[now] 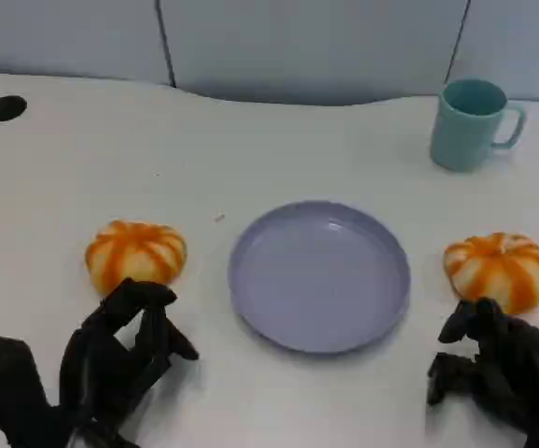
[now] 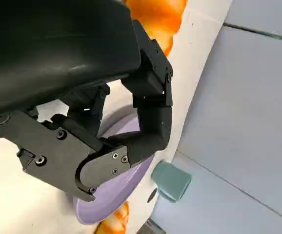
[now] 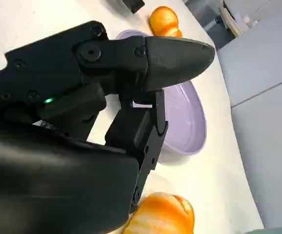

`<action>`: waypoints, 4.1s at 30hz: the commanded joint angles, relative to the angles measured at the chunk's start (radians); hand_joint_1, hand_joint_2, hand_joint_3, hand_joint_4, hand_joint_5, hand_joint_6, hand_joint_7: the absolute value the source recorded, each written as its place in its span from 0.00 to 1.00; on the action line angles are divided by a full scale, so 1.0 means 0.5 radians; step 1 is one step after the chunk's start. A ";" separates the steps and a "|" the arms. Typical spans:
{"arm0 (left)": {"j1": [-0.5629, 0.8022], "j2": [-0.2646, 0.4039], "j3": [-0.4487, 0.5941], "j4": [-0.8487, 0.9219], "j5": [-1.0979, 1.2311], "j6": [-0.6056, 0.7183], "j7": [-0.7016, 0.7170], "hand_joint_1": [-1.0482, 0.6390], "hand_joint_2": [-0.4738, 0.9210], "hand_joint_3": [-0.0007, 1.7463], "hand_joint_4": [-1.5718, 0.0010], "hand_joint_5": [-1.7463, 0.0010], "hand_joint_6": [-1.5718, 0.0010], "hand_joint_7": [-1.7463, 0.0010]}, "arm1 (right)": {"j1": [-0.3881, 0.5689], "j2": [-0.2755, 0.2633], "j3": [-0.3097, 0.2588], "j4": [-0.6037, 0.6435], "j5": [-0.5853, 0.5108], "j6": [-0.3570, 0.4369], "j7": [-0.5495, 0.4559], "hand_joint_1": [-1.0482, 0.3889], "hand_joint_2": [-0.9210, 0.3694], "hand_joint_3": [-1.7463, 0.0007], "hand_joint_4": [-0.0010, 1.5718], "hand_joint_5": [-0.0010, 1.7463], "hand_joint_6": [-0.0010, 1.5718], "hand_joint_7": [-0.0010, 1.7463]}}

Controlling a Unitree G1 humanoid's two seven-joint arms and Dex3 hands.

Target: Grasp the bread from the table and place it into the plate.

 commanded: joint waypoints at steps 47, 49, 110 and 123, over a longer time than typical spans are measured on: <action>-0.063 0.285 -0.148 0.174 0.599 -1.167 0.056 0.37 0.99 0.22 0.65 0.52 0.60 0.82 | 0.114 0.082 -0.021 -0.055 -0.002 -0.032 -0.092 0.40 0.00 0.73 0.80 0.77 0.73 0.70; -0.105 0.381 -0.186 0.225 0.857 -1.329 0.229 0.34 1.00 0.20 0.71 0.65 0.62 0.93 | 0.116 0.085 -0.017 -0.063 -0.005 -0.022 -0.102 0.40 0.00 0.73 0.80 0.76 0.73 0.70; -1.522 0.647 -1.790 1.574 2.686 0.029 1.251 0.23 0.95 0.00 1.00 0.99 0.98 1.00 | 0.175 0.068 0.000 -0.133 -0.047 -0.012 -0.149 0.41 0.00 0.72 0.77 0.81 0.70 0.76; -1.523 0.672 -1.630 1.586 2.360 -0.116 0.943 0.46 1.00 0.06 0.54 0.86 0.65 0.96 | 0.194 0.063 -0.009 -0.173 -0.043 0.024 -0.156 0.40 0.00 0.74 0.79 0.79 0.71 0.73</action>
